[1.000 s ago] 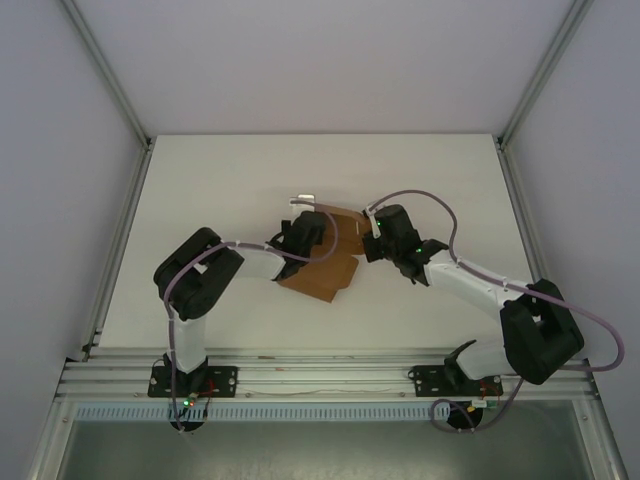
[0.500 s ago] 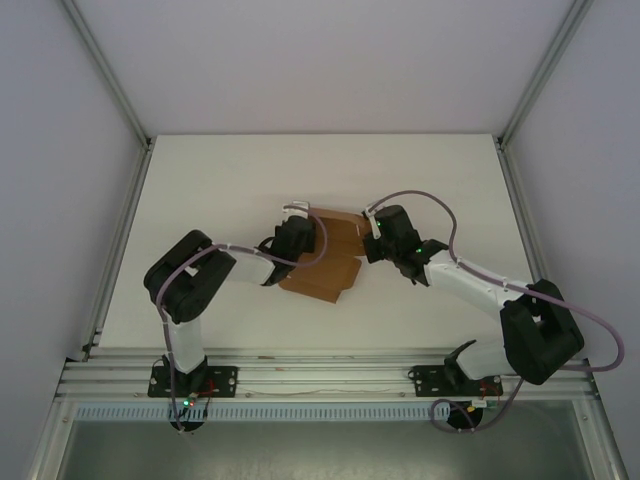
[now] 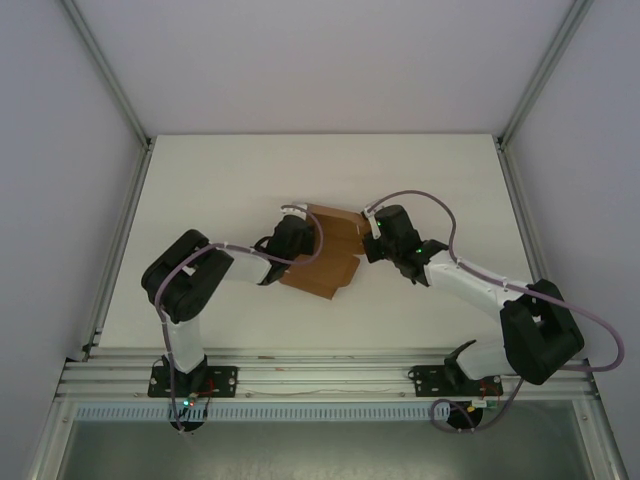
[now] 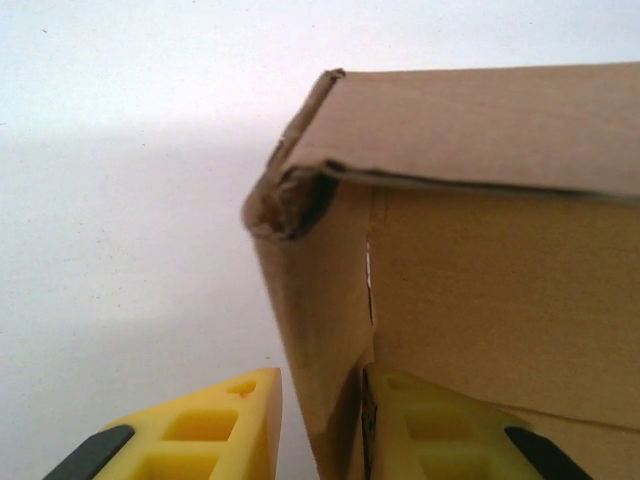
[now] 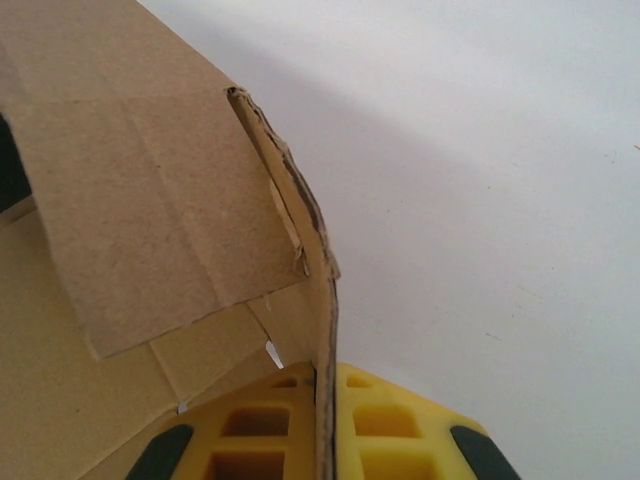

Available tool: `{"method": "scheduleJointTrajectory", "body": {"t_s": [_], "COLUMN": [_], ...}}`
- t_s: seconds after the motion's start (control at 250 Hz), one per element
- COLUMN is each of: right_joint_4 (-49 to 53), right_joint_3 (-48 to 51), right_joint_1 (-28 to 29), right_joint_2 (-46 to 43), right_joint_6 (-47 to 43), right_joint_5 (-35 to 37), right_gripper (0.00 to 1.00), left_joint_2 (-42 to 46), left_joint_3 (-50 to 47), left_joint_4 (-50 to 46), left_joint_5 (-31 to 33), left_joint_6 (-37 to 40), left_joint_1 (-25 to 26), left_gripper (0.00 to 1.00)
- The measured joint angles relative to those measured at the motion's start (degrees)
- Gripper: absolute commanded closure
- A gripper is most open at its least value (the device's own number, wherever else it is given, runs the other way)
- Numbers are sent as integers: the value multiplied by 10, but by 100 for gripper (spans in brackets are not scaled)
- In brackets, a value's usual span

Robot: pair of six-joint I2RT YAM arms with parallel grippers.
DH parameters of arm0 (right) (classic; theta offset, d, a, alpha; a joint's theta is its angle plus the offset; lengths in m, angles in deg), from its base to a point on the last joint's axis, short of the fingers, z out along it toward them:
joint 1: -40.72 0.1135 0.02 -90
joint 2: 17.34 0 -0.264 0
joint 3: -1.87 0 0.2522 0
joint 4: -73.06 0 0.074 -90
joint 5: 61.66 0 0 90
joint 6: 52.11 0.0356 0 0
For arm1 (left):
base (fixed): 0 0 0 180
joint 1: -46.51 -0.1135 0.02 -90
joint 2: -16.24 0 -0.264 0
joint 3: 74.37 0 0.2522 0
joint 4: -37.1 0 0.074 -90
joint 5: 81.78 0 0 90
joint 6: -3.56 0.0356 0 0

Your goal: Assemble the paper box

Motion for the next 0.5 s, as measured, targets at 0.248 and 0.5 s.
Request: {"method": "scheduleJointTrajectory", "body": {"t_s": [0.248,0.5], "right_joint_4": [-8,-7], "right_joint_3": [4,4], "right_joint_1": [-8,-13], "right_joint_2": [0,0], "right_joint_6": [-2,-7], "right_joint_5": [-16,-17], "right_gripper": [99,81], "left_joint_2": [-19,-33], "left_joint_3": [17,18], "left_joint_4": [12,36], "left_joint_5": [-22,-52], "left_joint_6": [10,14], "left_joint_1": [-10,-12], "left_gripper": [73,100]}}
